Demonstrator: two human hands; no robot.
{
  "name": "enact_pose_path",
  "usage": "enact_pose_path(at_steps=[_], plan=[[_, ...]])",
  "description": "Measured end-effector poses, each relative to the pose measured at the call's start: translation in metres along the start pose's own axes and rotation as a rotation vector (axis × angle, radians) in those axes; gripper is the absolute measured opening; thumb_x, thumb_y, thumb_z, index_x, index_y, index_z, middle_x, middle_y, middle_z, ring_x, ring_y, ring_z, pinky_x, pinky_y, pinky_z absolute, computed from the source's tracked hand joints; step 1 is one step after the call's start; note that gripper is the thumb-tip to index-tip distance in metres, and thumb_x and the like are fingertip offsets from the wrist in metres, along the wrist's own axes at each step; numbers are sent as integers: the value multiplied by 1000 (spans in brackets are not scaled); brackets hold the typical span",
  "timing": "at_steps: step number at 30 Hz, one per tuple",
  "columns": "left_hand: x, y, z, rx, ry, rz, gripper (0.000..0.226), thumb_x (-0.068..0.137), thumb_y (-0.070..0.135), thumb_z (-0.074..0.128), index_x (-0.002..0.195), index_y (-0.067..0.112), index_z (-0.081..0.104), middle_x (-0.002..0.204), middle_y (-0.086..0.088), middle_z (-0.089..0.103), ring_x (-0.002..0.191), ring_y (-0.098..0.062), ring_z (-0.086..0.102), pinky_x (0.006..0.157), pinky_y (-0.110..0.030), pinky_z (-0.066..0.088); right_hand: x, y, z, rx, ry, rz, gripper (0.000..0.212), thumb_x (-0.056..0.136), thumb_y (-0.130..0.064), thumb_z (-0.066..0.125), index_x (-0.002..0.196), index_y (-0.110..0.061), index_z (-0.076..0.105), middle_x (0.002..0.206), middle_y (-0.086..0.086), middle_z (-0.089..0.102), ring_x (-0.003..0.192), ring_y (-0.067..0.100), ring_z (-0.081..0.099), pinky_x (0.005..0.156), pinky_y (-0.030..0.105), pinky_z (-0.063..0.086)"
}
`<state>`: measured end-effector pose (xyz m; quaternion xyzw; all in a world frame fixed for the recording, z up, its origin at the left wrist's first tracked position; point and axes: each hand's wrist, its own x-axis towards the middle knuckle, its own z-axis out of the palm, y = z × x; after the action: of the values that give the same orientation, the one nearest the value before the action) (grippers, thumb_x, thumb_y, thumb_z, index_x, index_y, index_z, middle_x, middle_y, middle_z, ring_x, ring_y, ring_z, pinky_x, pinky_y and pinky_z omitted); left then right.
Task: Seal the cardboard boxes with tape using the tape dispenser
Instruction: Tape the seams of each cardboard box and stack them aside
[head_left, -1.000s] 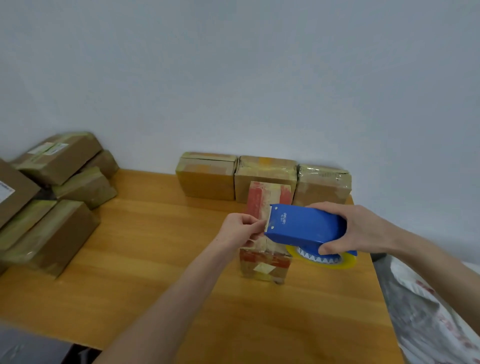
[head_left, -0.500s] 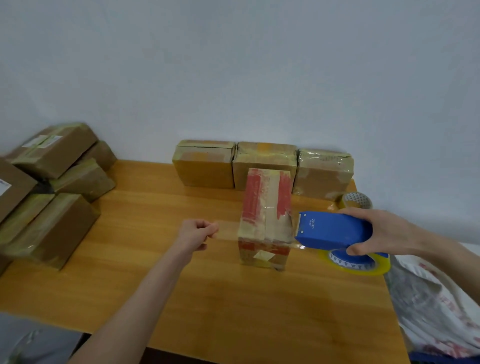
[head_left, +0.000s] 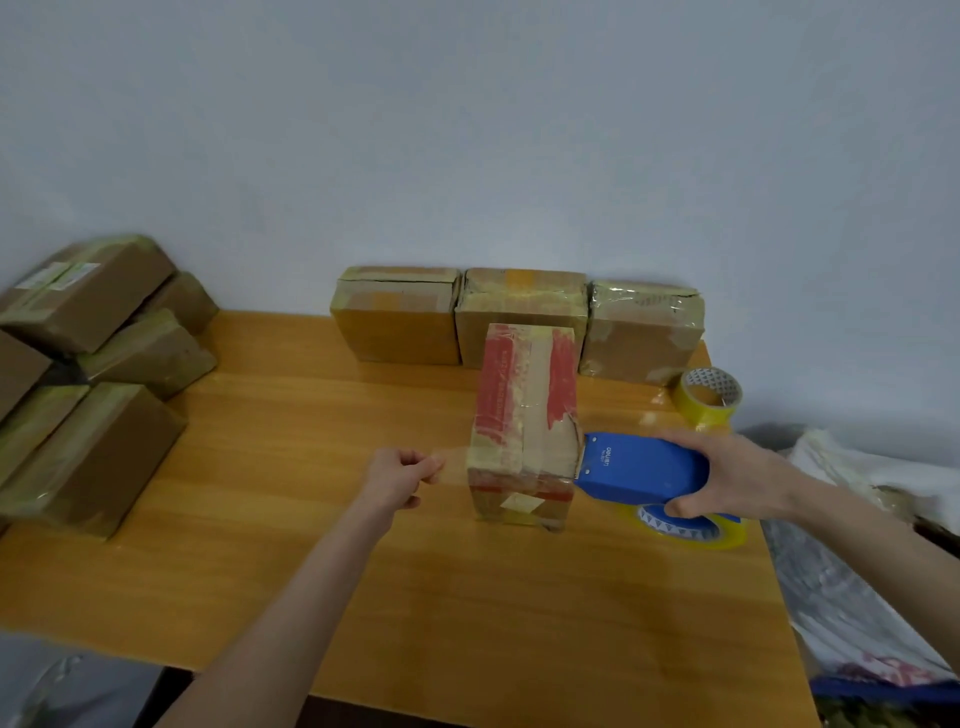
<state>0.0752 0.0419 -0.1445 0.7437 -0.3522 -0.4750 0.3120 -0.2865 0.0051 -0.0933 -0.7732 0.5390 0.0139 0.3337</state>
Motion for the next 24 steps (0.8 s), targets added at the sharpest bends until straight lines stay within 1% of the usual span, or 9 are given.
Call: enact_pose_path(at_steps=[8,10,12,14,15,17,19,22,24], plan=[[4,-10,23,20,-5,27,27,93,29,63,74,9,64,78,-7,66,52,-9,44,48,-26,40,10,9,16,85,-22,35,69,51,-56,72,116,-48,50,107,-16,62,98,8,61,86,35,54],[5,-11,24,178,-10,37,28,93,37,60,101,11,67,91,-15,70,49,-10,47,47,-24,40,9,9,17,84,-21,42,64,57,-48,78,114,-48,48,107,-16,62,99,9,61,86,32,53],[7,-17,16,493,-2,34,53,93,45,56,141,25,45,100,-18,68,48,-13,52,40,-22,40,9,9,17,74,-16,46,61,66,-36,82,115,-45,48,107,-16,61,98,8,60,86,32,53],[3,-18,8,529,63,68,51,98,40,50,145,25,40,85,-9,65,49,-13,55,39,-19,42,9,7,17,68,-11,30,57,69,-31,82,116,-41,51,106,-15,61,96,7,60,85,32,53],[0,-17,8,469,126,126,44,100,35,46,142,20,46,84,-4,65,55,-13,59,47,-19,46,10,6,18,74,-9,19,56,70,-31,82,117,-39,52,105,-14,62,96,8,60,84,32,53],[-11,-7,18,387,147,282,41,102,31,40,138,12,50,115,-6,66,94,-18,66,80,-25,51,9,5,19,91,-6,8,55,70,-31,82,116,-37,53,105,-11,62,95,9,61,83,34,54],[-25,3,34,274,-8,330,48,103,31,37,146,11,37,146,-2,44,133,-17,43,105,-27,35,8,3,23,106,-13,-3,53,68,-35,81,113,-37,53,104,-9,62,93,10,60,82,35,54],[-35,12,45,256,-119,307,58,104,35,33,153,14,12,158,1,20,145,-15,19,106,-19,21,5,-3,28,127,-8,-15,54,55,-56,73,103,-45,51,100,-9,63,90,10,61,79,34,54],[-36,12,46,514,-46,421,61,103,39,28,153,15,2,161,1,3,148,-13,3,114,-22,10,4,-3,30,132,-2,-20,54,53,-63,69,101,-49,49,100,-11,62,90,10,61,79,34,54]])
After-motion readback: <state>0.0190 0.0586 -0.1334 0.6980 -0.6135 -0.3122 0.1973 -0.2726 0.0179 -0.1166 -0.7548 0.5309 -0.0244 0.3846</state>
